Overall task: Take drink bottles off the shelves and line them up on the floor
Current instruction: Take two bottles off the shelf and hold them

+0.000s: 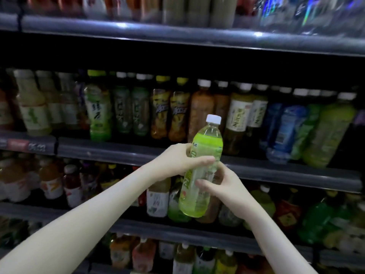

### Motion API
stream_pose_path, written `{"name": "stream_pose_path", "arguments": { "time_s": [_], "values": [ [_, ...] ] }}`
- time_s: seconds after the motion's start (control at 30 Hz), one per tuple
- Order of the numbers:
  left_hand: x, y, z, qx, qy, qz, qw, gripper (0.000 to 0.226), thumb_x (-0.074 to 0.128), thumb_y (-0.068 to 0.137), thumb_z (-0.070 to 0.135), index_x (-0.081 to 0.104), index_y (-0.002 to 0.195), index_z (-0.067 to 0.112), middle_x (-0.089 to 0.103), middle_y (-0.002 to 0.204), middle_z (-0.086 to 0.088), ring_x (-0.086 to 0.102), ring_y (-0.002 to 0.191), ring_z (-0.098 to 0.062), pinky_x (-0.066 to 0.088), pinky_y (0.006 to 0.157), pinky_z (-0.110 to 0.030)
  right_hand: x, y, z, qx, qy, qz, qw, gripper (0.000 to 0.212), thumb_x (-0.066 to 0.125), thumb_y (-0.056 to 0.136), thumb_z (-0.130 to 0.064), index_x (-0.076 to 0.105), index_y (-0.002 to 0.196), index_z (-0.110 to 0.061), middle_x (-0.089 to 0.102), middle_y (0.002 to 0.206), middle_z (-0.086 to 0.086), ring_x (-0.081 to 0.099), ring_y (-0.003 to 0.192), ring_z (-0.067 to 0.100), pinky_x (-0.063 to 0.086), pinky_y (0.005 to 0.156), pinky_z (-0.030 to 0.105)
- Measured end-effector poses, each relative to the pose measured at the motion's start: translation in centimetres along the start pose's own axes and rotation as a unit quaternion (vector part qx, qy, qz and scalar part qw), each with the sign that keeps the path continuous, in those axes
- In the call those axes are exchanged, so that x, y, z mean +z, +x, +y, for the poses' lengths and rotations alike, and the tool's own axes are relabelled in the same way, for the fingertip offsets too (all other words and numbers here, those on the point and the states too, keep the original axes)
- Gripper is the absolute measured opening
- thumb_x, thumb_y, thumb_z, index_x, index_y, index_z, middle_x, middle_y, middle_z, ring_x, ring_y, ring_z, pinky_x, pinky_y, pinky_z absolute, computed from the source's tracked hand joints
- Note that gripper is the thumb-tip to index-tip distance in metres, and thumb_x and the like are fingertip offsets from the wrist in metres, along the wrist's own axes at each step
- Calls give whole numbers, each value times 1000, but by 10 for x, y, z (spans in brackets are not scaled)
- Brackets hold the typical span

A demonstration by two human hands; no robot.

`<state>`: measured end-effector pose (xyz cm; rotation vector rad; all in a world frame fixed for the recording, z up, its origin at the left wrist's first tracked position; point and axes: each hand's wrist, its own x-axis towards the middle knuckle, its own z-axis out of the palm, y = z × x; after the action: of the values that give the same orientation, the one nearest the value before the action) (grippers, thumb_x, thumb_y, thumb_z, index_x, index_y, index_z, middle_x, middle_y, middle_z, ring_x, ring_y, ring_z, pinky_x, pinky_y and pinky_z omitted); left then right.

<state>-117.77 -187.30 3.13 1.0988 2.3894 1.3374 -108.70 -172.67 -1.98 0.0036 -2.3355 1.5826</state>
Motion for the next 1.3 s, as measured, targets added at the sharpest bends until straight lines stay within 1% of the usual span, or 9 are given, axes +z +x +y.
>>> {"name": "stream_pose_path", "arguments": {
  "time_s": [0.1,0.2,0.3,0.37,0.6,0.8,1.03,1.17,1.3],
  "values": [
    [3,18,21,54,53,58,995,57,40,73,78,65,103,38,70,99,13,63,94,-5,50,79,-24,-15,8,-10,-44,1,77,996,48,80,74,-28,56,115,-36,67,104,-24,61,97,-7,51,80,15],
    [4,33,27,125,33,134,982,71,23,87,74,70,102,24,72,92,6,64,90,-10,52,82,-35,-25,17,-19,-73,28,134,988,49,80,70,-31,56,113,-32,69,102,-16,64,92,-4,53,72,16],
    [8,52,25,193,70,192,960,37,41,97,49,68,102,24,70,88,9,64,79,-3,53,73,-35,-39,27,-26,-102,35,192,976,54,78,64,-35,56,113,-28,70,100,-11,65,86,0,50,63,12],
    [14,66,26,227,93,198,949,22,51,96,32,64,112,25,68,95,13,63,84,0,54,76,-31,-51,33,-27,-117,20,228,966,52,79,65,-32,58,112,-25,70,100,-10,66,90,1,51,70,14],
    [58,104,46,303,67,147,939,40,54,96,27,47,135,26,59,123,8,58,106,-4,54,84,-31,-103,27,-21,-128,-25,322,938,43,81,70,-20,60,107,-28,70,95,-19,66,88,-1,51,71,14],
    [125,128,79,337,92,191,917,49,54,95,26,39,142,24,42,139,1,46,123,-15,42,95,-21,-168,-5,-4,-140,-42,415,898,46,80,66,-26,61,107,-24,71,93,-12,67,89,4,54,72,19],
    [222,179,123,352,260,304,847,71,71,80,37,40,142,24,32,147,-16,24,136,-34,23,110,-58,-266,-30,31,-182,-70,547,814,48,74,80,-18,50,123,-22,62,104,-17,62,94,-6,50,76,10],
    [267,211,139,311,361,316,821,91,73,73,51,29,147,25,27,151,-17,18,141,-34,5,110,-59,-324,-26,54,-140,-97,512,842,52,74,81,-22,51,127,-23,63,106,-17,60,97,-3,49,82,18],
    [283,228,148,247,399,326,821,84,54,76,57,24,148,25,38,148,-19,21,139,-32,-8,112,-54,-350,-2,67,-79,-89,446,887,52,74,82,-23,50,126,-36,61,100,-26,58,92,-6,45,76,17]
  ]
}}
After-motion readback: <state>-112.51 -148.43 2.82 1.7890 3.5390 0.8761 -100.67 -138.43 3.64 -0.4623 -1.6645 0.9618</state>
